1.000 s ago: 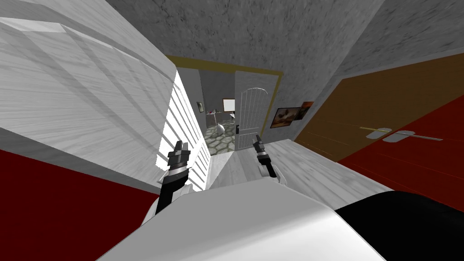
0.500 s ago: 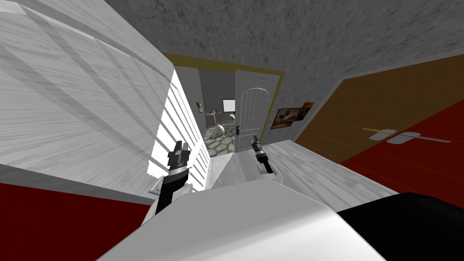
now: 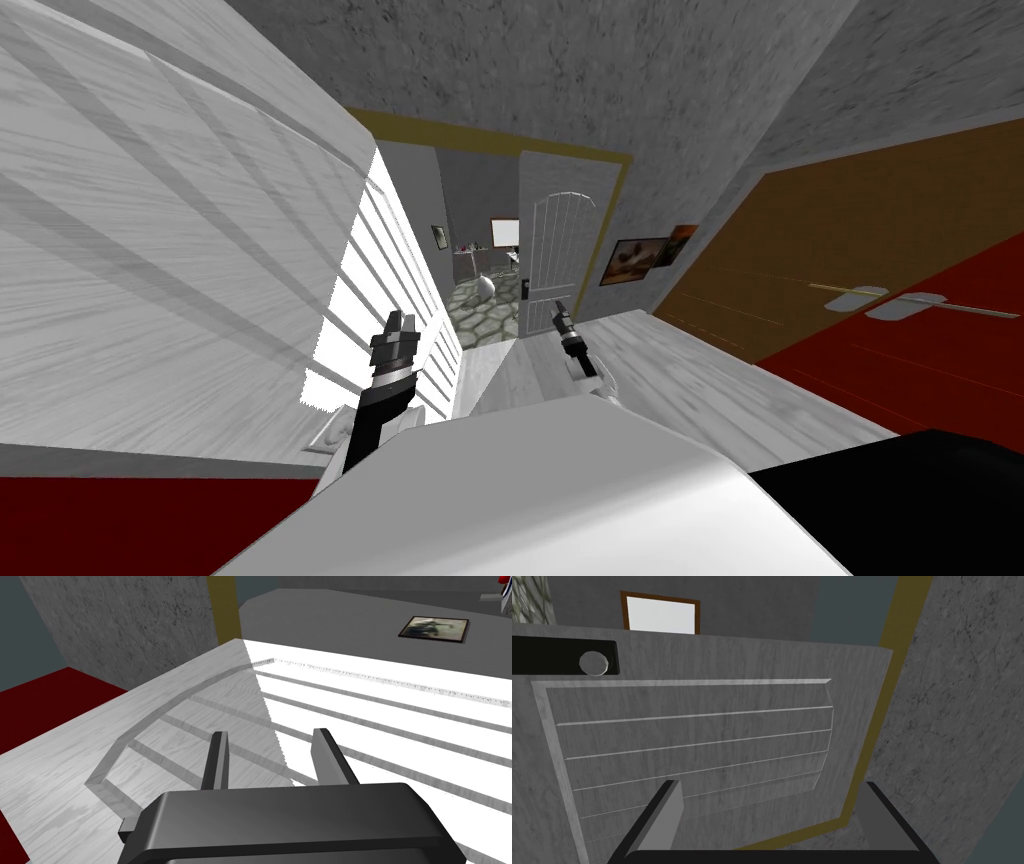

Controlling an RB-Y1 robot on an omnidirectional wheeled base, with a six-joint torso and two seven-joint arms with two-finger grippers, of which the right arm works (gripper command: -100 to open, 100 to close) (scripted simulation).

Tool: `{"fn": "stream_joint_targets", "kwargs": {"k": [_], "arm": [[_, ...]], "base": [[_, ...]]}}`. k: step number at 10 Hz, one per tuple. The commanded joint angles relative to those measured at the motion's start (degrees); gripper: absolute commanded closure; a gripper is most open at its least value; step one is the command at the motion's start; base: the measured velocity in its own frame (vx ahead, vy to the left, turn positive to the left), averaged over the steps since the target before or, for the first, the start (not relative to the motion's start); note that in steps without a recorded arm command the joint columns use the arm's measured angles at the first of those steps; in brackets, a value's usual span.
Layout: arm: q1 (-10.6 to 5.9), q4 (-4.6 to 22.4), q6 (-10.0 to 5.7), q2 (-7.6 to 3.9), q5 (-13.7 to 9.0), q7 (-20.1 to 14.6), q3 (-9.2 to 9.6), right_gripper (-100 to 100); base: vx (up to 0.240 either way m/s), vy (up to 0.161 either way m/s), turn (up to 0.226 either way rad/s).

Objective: Pull the door open

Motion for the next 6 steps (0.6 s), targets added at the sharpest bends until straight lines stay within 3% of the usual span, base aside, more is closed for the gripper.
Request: {"fn": "stream_joint_targets", "kwargs": {"k": [1, 6], "arm": [[-1.36, 2.7, 0.05, -0.56, 0.8, -1.2, -0.22, -100], [-6.51, 11.6, 0.20, -1.82, 3.4, -4.2, -0.83, -100]], "base": [[0.105, -0.006, -0.005], [0.102, -0.007, -0.005]]}}
